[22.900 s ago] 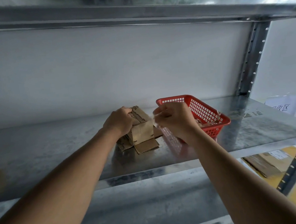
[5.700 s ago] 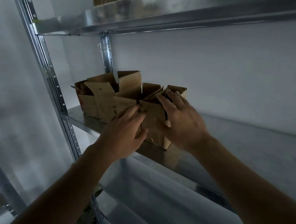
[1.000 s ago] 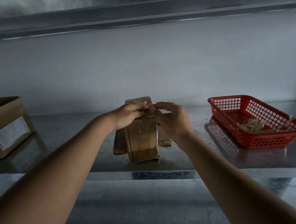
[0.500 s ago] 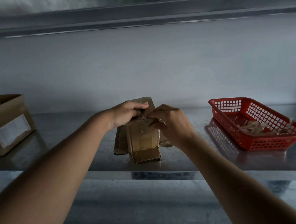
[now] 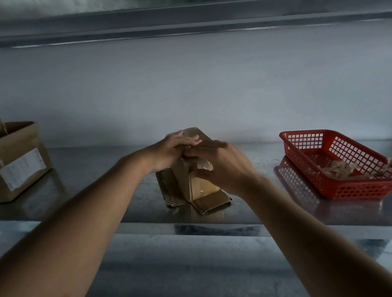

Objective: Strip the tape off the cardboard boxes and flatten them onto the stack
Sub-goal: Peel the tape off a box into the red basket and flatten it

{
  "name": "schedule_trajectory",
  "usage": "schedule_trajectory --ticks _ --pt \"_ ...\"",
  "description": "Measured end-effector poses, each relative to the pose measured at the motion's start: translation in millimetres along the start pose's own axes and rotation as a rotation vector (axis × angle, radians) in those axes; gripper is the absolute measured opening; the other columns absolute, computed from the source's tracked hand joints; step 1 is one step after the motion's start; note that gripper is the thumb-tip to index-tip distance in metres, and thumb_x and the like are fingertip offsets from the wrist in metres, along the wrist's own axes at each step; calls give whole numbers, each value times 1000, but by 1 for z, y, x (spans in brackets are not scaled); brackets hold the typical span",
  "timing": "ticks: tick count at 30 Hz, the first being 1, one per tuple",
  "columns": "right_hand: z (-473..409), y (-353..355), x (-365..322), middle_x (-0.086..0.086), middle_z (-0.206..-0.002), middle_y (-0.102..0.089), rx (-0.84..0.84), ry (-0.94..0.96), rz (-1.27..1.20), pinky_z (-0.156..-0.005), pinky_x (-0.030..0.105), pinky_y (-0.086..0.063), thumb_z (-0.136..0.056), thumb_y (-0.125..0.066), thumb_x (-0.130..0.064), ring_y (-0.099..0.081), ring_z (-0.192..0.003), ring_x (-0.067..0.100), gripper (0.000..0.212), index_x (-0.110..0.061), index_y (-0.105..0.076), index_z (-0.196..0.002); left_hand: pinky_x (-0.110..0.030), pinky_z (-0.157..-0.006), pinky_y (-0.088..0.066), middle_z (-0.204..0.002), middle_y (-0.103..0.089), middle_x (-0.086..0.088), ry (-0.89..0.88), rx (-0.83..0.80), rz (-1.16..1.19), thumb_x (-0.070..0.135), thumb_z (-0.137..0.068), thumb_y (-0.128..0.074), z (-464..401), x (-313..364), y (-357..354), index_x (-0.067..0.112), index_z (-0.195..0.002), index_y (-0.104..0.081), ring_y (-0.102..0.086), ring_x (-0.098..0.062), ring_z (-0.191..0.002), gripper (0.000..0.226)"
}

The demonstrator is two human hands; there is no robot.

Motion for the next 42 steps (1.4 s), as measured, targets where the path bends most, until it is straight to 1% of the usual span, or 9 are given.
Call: schedule_trajectory --ticks 4,9,17,21,24,32,37,40,42 --pt "-5 0 0 -1 -124 -70 36 32 15 -68 45 -60 -86 -79 -16 -69 -105 28 37 -26 -73 -121 -31 -125 -20 -142 -56 4 -49 -14 79 8 -108 -50 1 6 2 16 -125 -73 -37 -15 -144 30" --pt "1 9 3 -9 -119 -71 100 54 50 -54 36 -55 -93 -72 -19 -70 -92 22 27 -34 -75 -114 -30 -122 -29 -148 -56 -2 -65 -8 95 6 -109 -45 4 8 3 34 -120 -69 -45 -15 -142 38" --pt "-29 15 2 -21 -96 -61 -230 -182 -14 -73 34 -52 -93 -73 -44 -63 -99 11 15 -39 -75 -107 -34 -95 -35 -84 -65 20 -87 4 26 2 -108 -40 4 5 8 42 -72 -72 -57 -3 -94 62" --pt "-36 8 5 -9 -92 -68 -211 -331 -69 -69 32 -49 -89 -78 -43 -62 -92 17 17 -29 -75 -98 -62 -99 -41 -98 -61 -6 -145 7 -40 14 -106 -39 9 1 5 29 -83 -64 -53 -41 -104 37" --pt "-36 4 4 -3 -93 -69 -256 -358 -204 -73 32 -51 -92 -77 -29 -63 -92 19 11 -20 -75 -98 -68 -100 -41 -107 -61 -14 -170 28 -98 20 -106 -38 7 -1 6 16 -96 -65 -56 -38 -108 29" --pt "-14 9 -2 -8 -96 -54 -114 -155 -285 -69 25 -45 -95 -69 -13 -56 -86 11 6 -16 -63 -94 -47 -103 -43 -105 -59 2 -172 80 -109 10 -107 -38 11 10 4 51 -83 -67 -55 -16 -109 56" --pt "-12 4 -13 -7 -113 -55 17 -24 -14 -62 34 -49 -83 -83 -30 -57 -99 19 30 -19 -57 -93 -60 -101 -44 -111 -61 -13 -129 63 -128 15 -107 -38 8 4 6 16 -96 -64 -58 -28 -110 28" --pt "-7 7 -12 -5 -106 -65 163 -11 -76 -57 39 -54 -89 -74 -12 -65 -86 17 24 -26 -55 -88 -47 -109 -43 -115 -63 -8 -155 81 -200 16 -107 -35 12 6 5 21 -99 -67 -58 -14 -115 33" --pt "-3 10 0 -13 -76 -60 252 -104 -202 -54 25 -49 -91 -71 -1 -59 -65 4 39 -31 -46 -86 -12 -111 -32 -127 -60 12 -159 98 -206 11 -111 -33 13 5 3 27 -116 -68 -46 22 -118 38"
Point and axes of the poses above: each hand's wrist, its own z-axis away from the middle knuckle, its own y-axis out of the back of the hand, x = y × z, the point moved 5 cm from there along -z, towards the middle knuckle
